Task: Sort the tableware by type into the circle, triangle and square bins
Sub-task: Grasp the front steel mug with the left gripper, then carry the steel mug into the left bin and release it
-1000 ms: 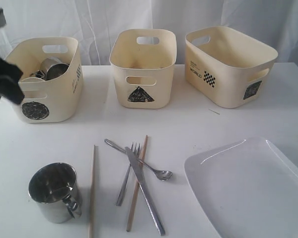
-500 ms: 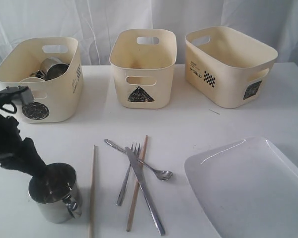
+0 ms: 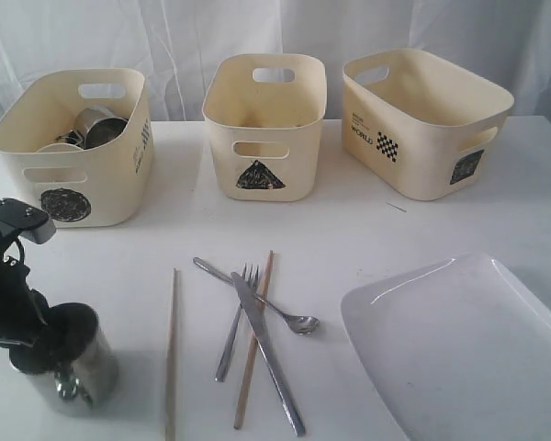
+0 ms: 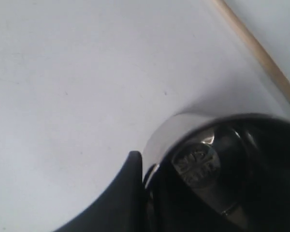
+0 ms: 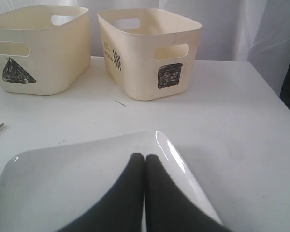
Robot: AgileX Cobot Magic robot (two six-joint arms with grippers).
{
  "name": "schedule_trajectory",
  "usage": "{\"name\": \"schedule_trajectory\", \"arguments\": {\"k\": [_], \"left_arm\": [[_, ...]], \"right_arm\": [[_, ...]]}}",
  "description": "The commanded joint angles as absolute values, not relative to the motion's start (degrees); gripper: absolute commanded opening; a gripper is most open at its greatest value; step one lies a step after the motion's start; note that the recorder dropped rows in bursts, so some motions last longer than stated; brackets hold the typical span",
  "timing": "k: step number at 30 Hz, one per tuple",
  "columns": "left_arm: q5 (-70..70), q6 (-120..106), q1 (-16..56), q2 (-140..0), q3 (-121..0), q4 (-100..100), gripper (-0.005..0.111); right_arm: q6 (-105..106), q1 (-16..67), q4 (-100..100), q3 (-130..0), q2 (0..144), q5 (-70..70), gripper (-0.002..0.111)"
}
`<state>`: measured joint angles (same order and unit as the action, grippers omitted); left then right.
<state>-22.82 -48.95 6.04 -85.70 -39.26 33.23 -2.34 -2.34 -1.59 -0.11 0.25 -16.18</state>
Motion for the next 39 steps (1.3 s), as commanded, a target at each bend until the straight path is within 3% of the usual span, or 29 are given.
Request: {"name": "schedule_trajectory", "arguments": {"k": [1,6,12,15,18,20,23,26,27,30,32,39], "left_arm": [[-21.4,-45.8,6.0,-83.7,-40.4,34.7,0.0],[-12.2,-44.7,6.0,-74.9,-48.4,34.4,0.0],[30.6,-38.4,6.0,-69.3,-58.5,34.4,0.0],[42.5,-32.3,6.0,-70.5,-60.2,34.0,0.0],[42.2,-22.9,6.0,-73.5,-60.9,29.6,0.0],[41.5,-16.7,6.0,-80.1,-62.0,15.7,0.0],[45.0,-16.0,5.9,-98.4,-68.5,1.1,0.0],[34.9,-16.3,5.9,-109.5,-77.1,2.4,0.007],[30.0,-16.0,5.9,-110.8,-79.2,3.1,0.014],[12.7,-9.9,5.9,-111.9,-85.6,3.3,0.05],[0.0,-9.1,5.9,-111.3,-90.2,3.3,0.061],[-21.1,-12.6,5.9,-100.0,-98.4,-1.4,0.062]], "right_arm": [[-2.2,-2.6,-1.9,0.0,0.0,-16.2,0.0],[-2.2,-2.6,-1.9,0.0,0.0,-16.2,0.0],[-2.2,-2.6,-1.9,0.0,0.0,-16.2,0.0],[-2.2,-2.6,-1.9,0.0,0.0,-16.2,0.0],[-2.2,-2.6,-1.9,0.0,0.0,-16.2,0.0],[-2.2,-2.6,-1.9,0.0,0.0,-16.2,0.0],[-2.2,-2.6,-1.9,0.0,0.0,-16.2,0.0],[-2.2,-2.6,-1.9,0.0,0.0,-16.2,0.0],[-2.2,-2.6,-1.9,0.0,0.0,-16.2,0.0],[-2.2,-2.6,-1.9,0.0,0.0,-16.2,0.0],[-2.2,-2.6,-1.9,0.0,0.0,-16.2,0.0],[-2.2,-2.6,-1.9,0.0,0.0,-16.2,0.0]]}}
